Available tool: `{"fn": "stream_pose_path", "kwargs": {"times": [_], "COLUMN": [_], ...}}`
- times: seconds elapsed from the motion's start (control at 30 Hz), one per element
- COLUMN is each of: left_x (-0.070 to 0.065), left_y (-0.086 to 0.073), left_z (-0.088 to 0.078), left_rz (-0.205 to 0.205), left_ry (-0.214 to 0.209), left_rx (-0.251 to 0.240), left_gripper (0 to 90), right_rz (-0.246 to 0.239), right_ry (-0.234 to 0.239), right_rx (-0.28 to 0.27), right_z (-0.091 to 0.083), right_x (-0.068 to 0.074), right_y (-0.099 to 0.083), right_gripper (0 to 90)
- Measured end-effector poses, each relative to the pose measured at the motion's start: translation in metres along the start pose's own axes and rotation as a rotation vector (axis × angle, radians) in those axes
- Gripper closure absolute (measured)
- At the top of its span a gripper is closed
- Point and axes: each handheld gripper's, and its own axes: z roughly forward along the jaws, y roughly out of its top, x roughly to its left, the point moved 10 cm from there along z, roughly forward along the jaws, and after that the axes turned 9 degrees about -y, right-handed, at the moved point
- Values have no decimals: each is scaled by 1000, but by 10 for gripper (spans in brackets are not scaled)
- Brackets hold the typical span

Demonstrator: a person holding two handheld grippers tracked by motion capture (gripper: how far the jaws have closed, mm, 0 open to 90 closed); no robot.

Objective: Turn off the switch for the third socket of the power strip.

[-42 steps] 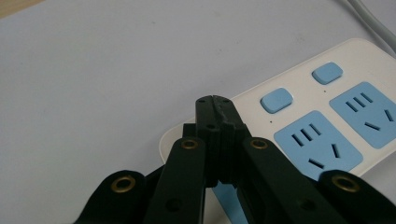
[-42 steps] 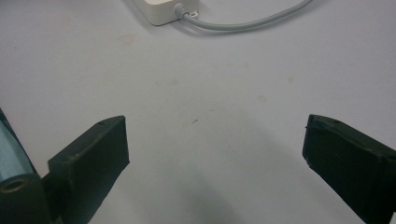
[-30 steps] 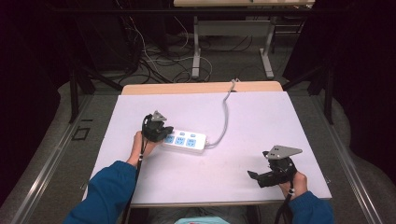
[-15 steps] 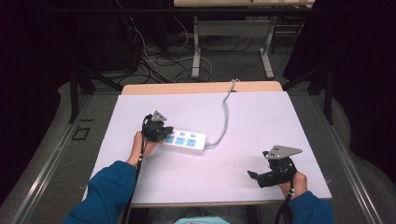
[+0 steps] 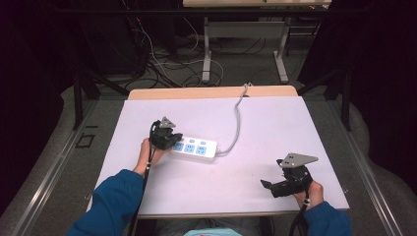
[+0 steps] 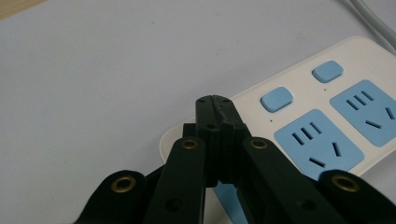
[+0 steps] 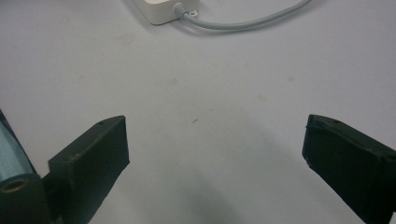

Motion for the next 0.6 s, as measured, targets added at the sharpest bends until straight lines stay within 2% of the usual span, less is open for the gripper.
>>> {"fn": "stream_pose_path", "kwargs": {"times": [0.6], "left_x": [-1], "left_y": [0], "left_z": [0], "left_rz": [-5], "left_ry": [0], "left_rx": [1], "left_gripper": [900], "right_rz": [-3], "right_ry": [0], "right_rx": [-1], "right_z": [0], "right_x": [0], "right_y": [0], "right_gripper": [67]}}
